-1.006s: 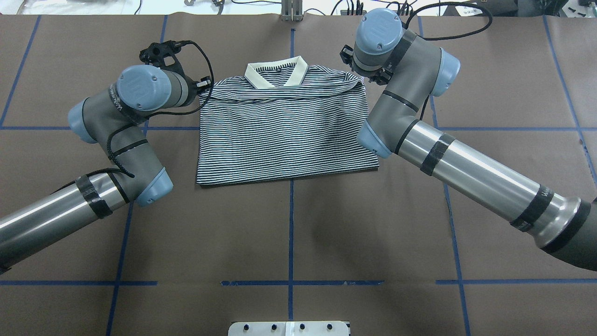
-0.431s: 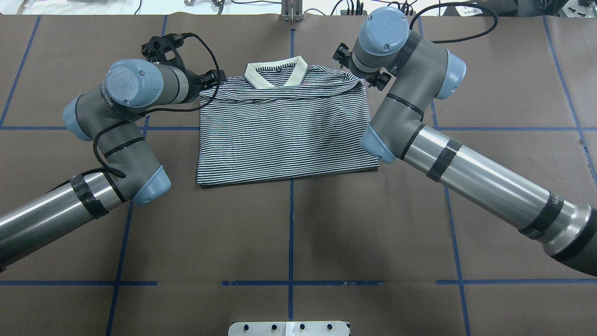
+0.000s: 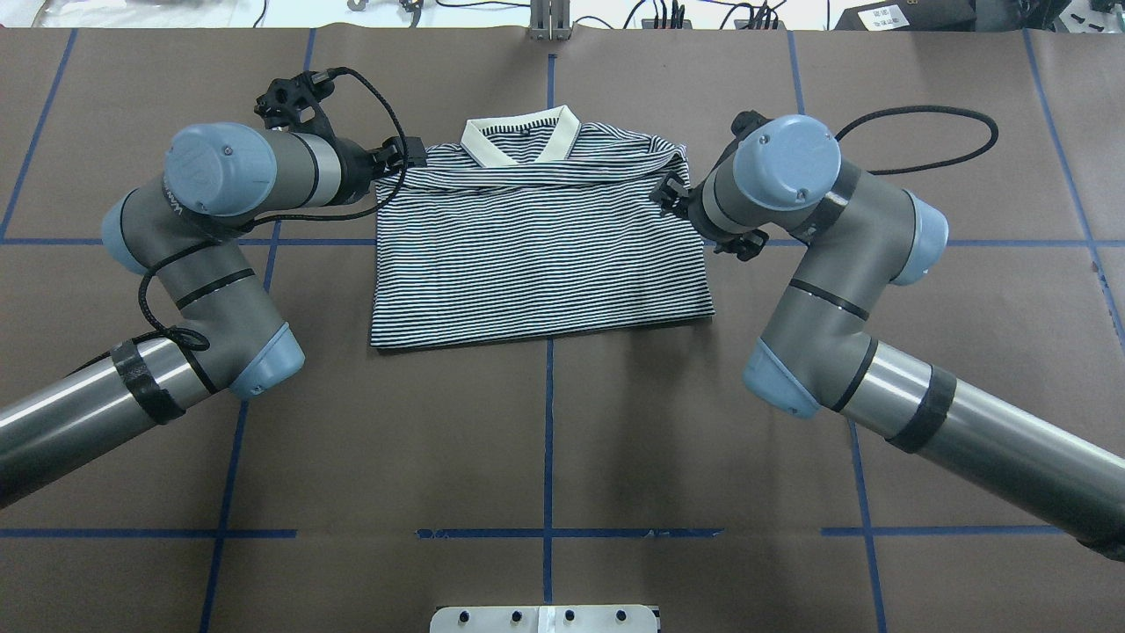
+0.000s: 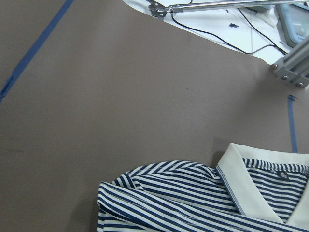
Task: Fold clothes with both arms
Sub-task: 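Move the right gripper down to the shirt's side edge nearest it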
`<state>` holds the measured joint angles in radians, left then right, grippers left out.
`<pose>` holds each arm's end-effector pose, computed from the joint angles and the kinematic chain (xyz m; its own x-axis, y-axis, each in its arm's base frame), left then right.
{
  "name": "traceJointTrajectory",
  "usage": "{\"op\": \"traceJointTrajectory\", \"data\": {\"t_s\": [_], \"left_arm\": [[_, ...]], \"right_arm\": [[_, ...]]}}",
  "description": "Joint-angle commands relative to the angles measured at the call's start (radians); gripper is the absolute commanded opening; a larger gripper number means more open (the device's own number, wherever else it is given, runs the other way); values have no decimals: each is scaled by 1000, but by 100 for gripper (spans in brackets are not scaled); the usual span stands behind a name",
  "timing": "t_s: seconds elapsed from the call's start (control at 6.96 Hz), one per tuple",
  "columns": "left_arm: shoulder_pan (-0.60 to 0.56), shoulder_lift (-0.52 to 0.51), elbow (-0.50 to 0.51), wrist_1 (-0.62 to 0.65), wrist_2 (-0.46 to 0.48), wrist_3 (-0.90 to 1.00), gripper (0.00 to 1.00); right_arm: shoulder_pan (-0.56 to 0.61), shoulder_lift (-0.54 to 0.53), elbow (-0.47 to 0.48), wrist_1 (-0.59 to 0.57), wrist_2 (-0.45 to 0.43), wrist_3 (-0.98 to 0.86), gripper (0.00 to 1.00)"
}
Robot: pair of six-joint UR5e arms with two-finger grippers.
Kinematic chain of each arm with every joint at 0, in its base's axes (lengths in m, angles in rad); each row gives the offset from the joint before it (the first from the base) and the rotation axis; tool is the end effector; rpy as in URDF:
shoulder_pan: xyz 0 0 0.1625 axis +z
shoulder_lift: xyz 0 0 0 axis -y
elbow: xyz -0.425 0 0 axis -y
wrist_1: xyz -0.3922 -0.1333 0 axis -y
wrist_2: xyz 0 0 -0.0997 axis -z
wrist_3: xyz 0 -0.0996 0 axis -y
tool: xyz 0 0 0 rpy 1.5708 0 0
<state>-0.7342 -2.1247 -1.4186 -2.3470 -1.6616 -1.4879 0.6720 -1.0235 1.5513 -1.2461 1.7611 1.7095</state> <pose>0.4470 -0.5709 0.3165 0.3333 -0.1898 -0.9235 0.5794 0.8139 0.0419 -0.4760 -0.5249 0.3172 0.4410 0.5243 0.7285 -0.5663 0.7922 -0.2274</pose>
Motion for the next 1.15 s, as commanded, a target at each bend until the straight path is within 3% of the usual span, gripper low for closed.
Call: {"op": "traceJointTrajectory", "data": {"t_s": [0.0,0.29,0.72,0.86,1.01], "left_arm": [[-1,5,-11,-2,3,-15,100],[1,3,-16,0,5,-15,100],[1,5,-16,0,6,-15,100],[1,5,-16,0,6,-15,100],[1,5,-16,0,6,-15,100]], "right_arm": [[-41,-59,29,2,-6,76,89],[-52,-78,36,1,0,76,82],[-86,-111,68,-7,-6,78,54],[-101,-134,102,-7,-11,82,37],[-109,-148,121,-7,-11,82,11]]}}
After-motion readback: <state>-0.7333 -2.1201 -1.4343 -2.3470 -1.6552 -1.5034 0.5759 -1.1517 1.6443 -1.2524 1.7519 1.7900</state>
